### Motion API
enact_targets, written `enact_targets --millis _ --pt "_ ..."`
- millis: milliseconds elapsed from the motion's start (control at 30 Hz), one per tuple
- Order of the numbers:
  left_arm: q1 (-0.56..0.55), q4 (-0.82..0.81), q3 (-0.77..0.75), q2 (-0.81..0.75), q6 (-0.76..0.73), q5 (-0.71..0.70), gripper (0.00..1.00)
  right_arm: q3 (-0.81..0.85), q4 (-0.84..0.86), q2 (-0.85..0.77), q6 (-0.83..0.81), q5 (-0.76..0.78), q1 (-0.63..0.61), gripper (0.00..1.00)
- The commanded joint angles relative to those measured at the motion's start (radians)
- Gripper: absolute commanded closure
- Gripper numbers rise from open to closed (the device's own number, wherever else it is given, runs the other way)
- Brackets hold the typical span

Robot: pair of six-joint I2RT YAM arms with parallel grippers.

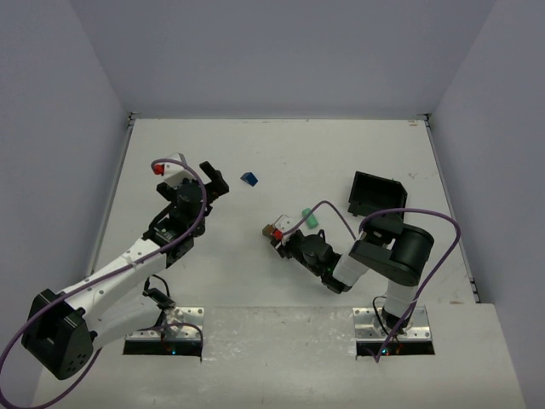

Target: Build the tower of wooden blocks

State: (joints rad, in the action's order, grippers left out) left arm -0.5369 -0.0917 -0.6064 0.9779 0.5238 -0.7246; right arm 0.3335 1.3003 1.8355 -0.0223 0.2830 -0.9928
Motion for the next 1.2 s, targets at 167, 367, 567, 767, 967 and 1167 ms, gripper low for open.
enact_targets --millis 167,367,567,767,967,1167 --pt "0.003 -0.022 -0.035 0.001 -0.011 0.004 0.00 0.036 0.323 0.008 -0.008 0.030 -0.009 0.59" --pt "0.002 -0.022 -0.037 0.004 -0.013 0.007 0.00 0.036 0.324 0.007 -0.005 0.028 -0.009 0.58" --pt "0.002 -0.020 -0.041 0.008 -0.015 0.011 0.00 0.035 0.323 -0.001 -0.002 0.030 -0.009 0.44" --pt "0.002 -0.013 -0.044 0.004 -0.016 0.013 0.00 0.035 0.251 -0.100 -0.001 0.027 -0.009 0.01" --pt "0.002 -0.009 -0.042 -0.007 -0.018 0.018 0.00 0.078 -0.150 -0.316 0.087 0.016 -0.009 0.01" --pt "0.002 -0.013 -0.040 -0.011 -0.019 0.033 0.00 0.226 -0.724 -0.546 0.205 0.166 0.005 0.01"
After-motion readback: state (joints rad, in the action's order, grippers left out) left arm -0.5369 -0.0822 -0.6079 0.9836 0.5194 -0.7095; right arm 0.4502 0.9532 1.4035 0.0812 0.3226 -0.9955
